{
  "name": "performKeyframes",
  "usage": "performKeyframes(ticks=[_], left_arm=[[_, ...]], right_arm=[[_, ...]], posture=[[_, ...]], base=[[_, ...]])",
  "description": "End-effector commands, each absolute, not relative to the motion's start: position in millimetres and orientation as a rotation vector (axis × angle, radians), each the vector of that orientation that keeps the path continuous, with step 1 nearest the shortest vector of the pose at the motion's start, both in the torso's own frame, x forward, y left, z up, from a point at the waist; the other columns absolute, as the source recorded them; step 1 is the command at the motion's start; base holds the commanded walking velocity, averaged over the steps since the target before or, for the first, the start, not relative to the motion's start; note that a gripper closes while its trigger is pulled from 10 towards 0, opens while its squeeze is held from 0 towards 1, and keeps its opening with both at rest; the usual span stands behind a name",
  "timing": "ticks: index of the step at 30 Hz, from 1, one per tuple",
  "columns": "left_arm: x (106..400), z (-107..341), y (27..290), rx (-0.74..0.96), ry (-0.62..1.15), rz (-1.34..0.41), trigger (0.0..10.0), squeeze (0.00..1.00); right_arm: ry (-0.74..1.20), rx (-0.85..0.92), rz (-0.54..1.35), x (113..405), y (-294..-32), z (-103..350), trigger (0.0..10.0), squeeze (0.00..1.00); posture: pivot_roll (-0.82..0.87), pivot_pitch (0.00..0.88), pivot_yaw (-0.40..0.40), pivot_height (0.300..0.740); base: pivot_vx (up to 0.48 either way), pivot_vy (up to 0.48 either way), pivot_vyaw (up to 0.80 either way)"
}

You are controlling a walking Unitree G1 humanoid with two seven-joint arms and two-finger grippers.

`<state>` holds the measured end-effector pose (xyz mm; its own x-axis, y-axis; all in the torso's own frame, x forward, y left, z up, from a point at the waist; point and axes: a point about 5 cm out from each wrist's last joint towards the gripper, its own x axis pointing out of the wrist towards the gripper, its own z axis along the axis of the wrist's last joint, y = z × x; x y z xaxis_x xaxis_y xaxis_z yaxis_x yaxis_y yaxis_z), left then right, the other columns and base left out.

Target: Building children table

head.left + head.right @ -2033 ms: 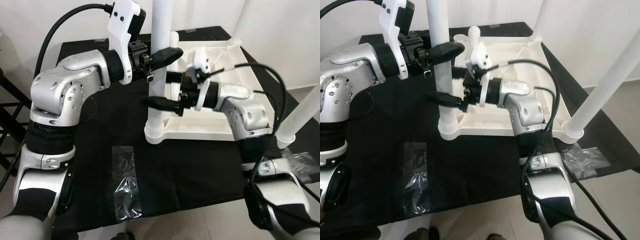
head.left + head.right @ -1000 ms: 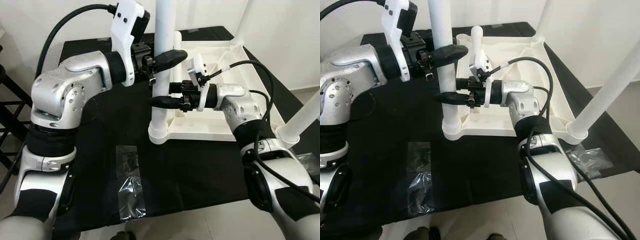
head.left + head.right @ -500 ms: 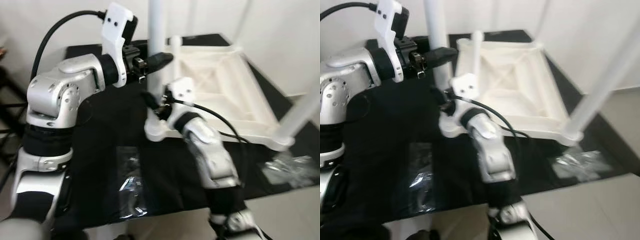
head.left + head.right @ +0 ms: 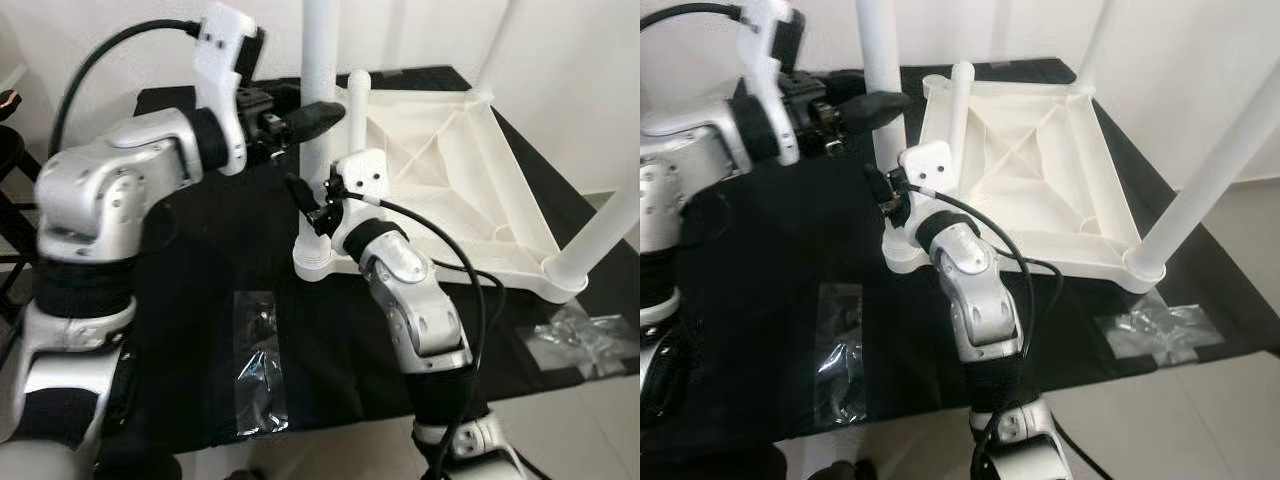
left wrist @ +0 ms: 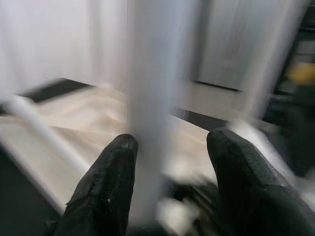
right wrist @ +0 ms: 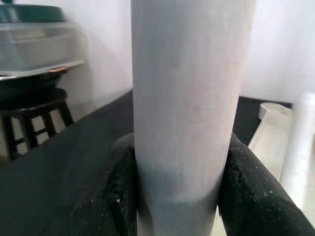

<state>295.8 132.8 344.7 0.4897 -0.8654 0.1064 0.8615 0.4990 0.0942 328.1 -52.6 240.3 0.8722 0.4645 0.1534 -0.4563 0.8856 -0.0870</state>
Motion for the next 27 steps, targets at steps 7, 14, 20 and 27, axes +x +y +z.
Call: performKeyframes(ticks=[7, 14, 20, 27], left_arm=[[267.7, 349.1, 144.9, 0.054, -0.176, -1.165, 10.0, 0.00], [267.7, 343.2, 169.4, 0.055, -0.182, -0.992, 10.0, 0.00], [264.6, 304.2, 194.0, 0.018, -0.106, -0.757, 10.0, 0.00], [249.2, 266.4, 208.0, 0.014, -0.057, -0.556, 10.0, 0.00]], right_arm=[[-0.003, -0.019, 0.362, 331.1, -62.5, 208.5, 10.0, 0.00], [-0.058, 0.012, 0.435, 333.6, -59.3, 223.2, 10.0, 0.00], [-0.150, 0.075, 0.557, 344.3, -72.5, 250.9, 10.0, 1.00], [-0.145, -0.026, 0.962, 342.1, -84.9, 261.5, 10.0, 0.00]], posture=[[0.05, 0.160, -0.015, 0.740], [0.05, 0.167, -0.006, 0.740], [0.06, 0.180, -0.014, 0.740], [0.07, 0.190, -0.026, 0.740]], base=[[0.000, 0.000, 0.00], [0.000, 0.000, 0.00], [0.000, 0.000, 0.00], [0.000, 0.000, 0.00]])
